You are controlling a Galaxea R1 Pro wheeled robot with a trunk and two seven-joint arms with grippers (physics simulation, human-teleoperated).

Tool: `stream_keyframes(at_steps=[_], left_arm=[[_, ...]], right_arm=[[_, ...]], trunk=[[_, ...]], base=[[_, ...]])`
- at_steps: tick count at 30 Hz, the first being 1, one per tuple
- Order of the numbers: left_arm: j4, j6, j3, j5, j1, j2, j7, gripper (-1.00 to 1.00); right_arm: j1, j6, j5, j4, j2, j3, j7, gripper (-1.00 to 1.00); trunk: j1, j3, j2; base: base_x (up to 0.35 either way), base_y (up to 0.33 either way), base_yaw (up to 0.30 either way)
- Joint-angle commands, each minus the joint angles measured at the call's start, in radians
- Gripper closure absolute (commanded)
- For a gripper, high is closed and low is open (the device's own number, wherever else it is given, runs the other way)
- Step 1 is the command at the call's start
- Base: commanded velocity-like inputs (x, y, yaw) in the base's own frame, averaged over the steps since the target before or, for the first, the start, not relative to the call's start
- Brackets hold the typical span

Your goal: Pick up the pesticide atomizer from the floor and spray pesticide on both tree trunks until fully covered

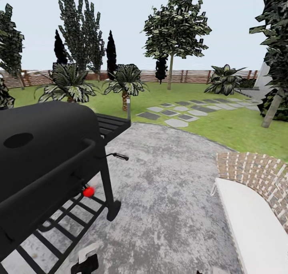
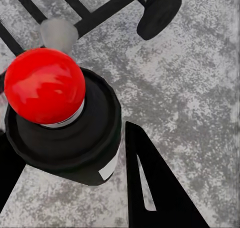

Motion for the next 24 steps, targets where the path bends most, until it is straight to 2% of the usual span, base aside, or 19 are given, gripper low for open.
stream_keyframes(at_steps=[1,16,24], left_arm=[[0.0,-0.003,-0.009,0.007,-0.001,0.0,0.005,1.0],[0.0,-0.003,-0.009,0.007,-0.001,0.0,0.005,1.0],[0.0,-0.003,-0.009,0.007,-0.001,0.0,0.005,1.0]], right_arm=[[-0.001,-0.003,0.0,0.001,0.0,-0.002,-0.002,-1.0],[-0.001,-0.003,0.0,0.002,0.001,-0.002,-0.002,-1.0],[-0.001,-0.003,0.0,0.001,0.002,-0.002,-0.002,-1.0]], trunk=[[0.001,-0.002,-0.002],[0.001,-0.002,-0.002],[0.001,-0.002,-0.002]], base=[[0.334,0.0,-0.271],[0.334,0.0,-0.284],[0.334,0.0,-0.093]])
